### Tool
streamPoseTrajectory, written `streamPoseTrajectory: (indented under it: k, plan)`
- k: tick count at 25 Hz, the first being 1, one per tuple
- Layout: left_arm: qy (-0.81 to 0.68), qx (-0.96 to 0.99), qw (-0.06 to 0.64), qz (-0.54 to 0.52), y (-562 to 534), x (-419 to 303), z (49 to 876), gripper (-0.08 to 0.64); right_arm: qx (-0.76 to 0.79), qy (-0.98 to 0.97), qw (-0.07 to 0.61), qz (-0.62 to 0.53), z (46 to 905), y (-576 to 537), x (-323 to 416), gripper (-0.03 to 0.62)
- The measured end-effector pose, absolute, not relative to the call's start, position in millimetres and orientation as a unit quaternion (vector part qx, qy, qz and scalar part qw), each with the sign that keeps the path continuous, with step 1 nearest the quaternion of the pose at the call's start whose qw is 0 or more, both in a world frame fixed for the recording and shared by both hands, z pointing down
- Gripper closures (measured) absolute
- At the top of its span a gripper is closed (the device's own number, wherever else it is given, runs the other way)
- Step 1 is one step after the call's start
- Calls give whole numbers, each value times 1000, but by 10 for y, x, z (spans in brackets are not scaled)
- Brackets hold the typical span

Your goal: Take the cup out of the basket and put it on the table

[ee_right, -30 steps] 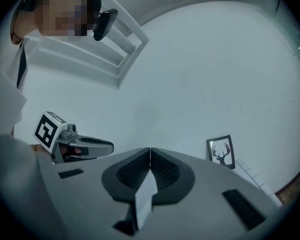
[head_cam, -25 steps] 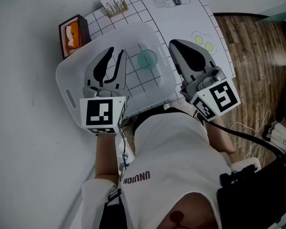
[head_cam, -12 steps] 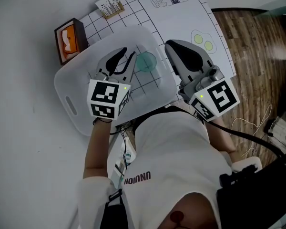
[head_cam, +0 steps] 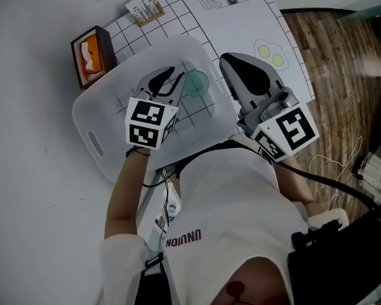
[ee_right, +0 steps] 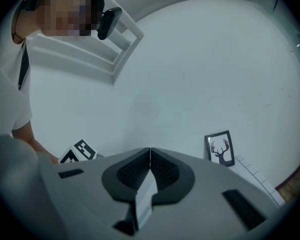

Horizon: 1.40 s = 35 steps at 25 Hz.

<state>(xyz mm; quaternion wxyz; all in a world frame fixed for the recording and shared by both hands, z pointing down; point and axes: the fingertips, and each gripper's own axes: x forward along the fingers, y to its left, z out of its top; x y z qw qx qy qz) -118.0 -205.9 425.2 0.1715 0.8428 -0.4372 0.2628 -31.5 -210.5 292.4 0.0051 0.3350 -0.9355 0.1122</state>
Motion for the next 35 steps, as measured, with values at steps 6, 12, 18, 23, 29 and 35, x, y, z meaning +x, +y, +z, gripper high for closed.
streamPoseTrajectory:
  k: [6,12,18,23,29,35]
  plan:
    - [-416,842,168,298,-2052,-1165,4461,459,339,-934,5,113,2921,-2109,-322,572]
    - [-398,847,172,307,-2024,-1097,4610,459,345,-931,5,115,2931,-2119,-296,572]
    - [-390,847,169,318,-1991,-1075,4710,459,349,-930,6,116,2935,-2127,-277,572]
    - [-383,848,172,323,-1972,-1041,4773,459,352,-929,6,116,2947,-2126,-260,572]
    - [-380,845,180,330,-1959,-1054,4868,459,357,-927,7,116,2957,-2125,-226,572]
    - [-380,840,191,336,-1956,-1076,4956,459,360,-926,7,116,2955,-2136,-206,572]
